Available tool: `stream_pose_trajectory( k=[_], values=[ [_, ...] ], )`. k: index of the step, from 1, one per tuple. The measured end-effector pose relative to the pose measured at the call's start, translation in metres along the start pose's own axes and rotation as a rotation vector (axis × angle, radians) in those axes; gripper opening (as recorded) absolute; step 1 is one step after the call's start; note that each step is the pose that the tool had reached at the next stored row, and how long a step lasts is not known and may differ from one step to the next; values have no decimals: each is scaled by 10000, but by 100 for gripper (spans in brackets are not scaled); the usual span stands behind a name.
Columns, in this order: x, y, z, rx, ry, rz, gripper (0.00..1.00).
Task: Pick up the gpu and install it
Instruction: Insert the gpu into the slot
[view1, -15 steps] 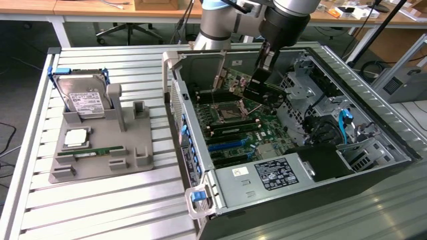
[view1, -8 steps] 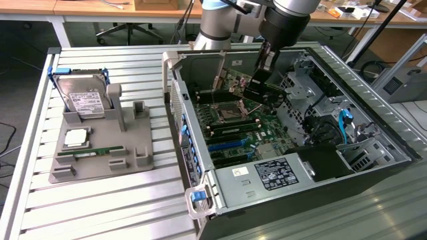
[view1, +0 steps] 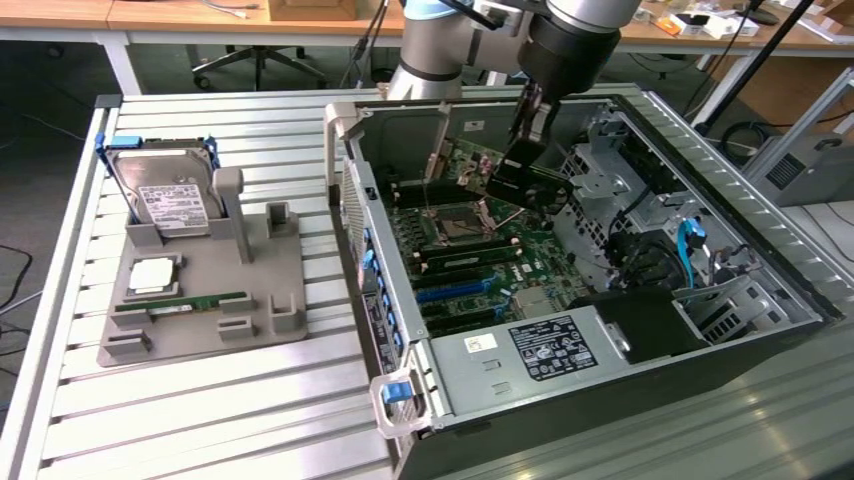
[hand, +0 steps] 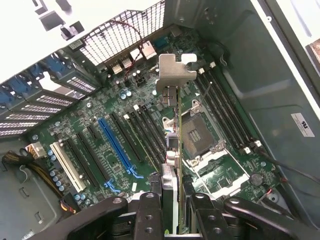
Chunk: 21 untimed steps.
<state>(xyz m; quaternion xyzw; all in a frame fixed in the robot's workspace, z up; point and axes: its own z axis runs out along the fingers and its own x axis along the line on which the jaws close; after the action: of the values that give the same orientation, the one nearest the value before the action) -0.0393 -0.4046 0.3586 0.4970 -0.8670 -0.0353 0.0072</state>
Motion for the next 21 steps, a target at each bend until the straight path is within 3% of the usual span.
stream_pose_trajectory(
  k=[21],
  values=[
    [0, 0, 3, -17, 50, -730, 27]
  ],
)
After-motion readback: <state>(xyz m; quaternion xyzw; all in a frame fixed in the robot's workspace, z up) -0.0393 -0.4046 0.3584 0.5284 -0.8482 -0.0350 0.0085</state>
